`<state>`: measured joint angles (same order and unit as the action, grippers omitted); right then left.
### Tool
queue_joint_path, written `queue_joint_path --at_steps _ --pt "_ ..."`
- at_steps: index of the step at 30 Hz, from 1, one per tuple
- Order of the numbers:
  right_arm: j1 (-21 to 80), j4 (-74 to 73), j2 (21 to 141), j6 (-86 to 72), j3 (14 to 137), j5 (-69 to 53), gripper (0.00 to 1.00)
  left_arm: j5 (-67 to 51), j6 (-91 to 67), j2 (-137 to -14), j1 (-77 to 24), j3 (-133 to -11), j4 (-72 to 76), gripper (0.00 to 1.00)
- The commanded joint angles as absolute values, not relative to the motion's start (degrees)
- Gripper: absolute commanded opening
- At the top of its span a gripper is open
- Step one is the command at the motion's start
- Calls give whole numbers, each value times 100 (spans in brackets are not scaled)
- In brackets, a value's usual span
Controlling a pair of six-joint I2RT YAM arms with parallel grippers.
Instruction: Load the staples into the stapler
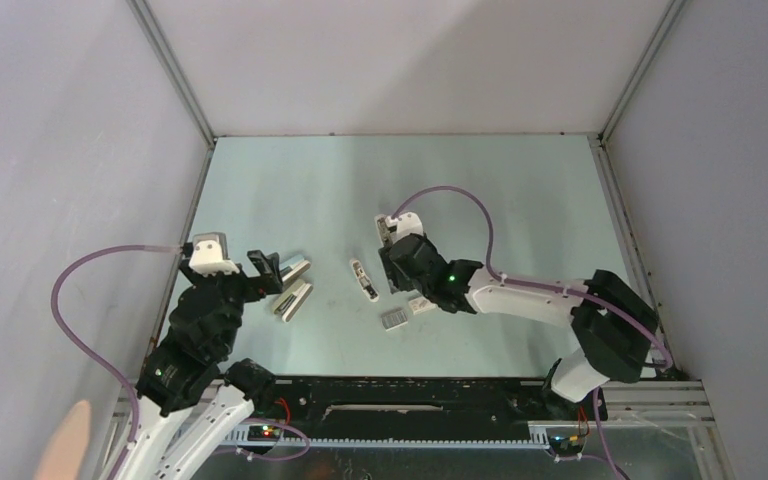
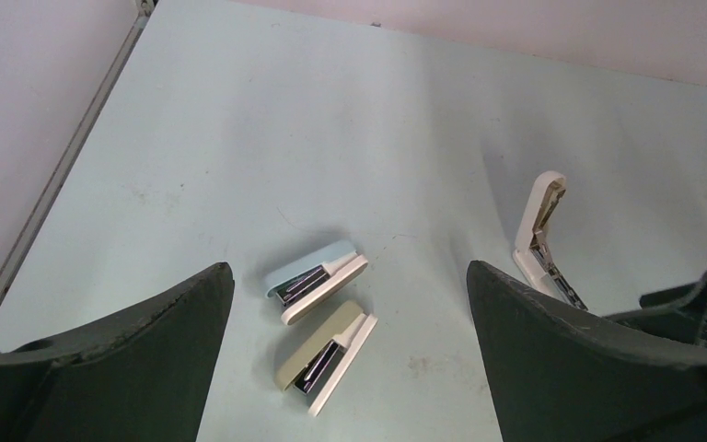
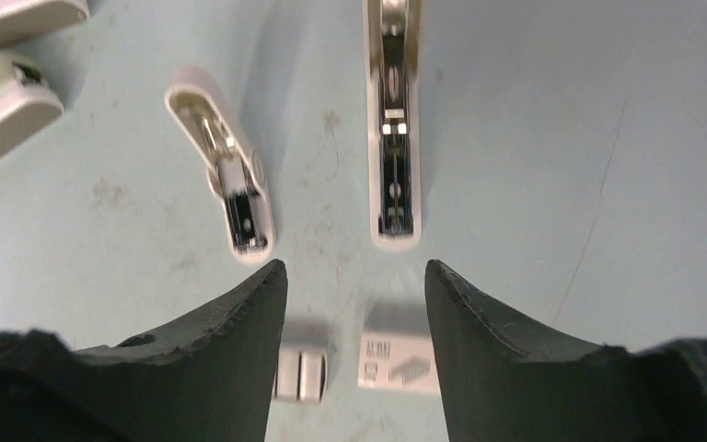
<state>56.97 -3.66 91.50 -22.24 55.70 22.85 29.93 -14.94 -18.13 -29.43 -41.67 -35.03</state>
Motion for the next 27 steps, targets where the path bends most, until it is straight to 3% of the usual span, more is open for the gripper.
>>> queue_joint_path --at_steps 1,7,13,27 --pt "5869 -1907 8712 -3109 5757 1906 57 2873 -1426 -1723 -2892 -4140 -3356 100" --pt "6272 -2855 8977 -3483 6315 1770 51 2826 -1433 -1666 -2883 -4140 -3354 100" --pt "6477 -3191 9613 -3516 6805 1776 38 2839 -1441 -1585 -2874 -4126 -3366 100" --pt "6620 -3578 10628 -3559 7433 1743 31 2813 -1441 -1498 -2866 -4112 -3353 100"
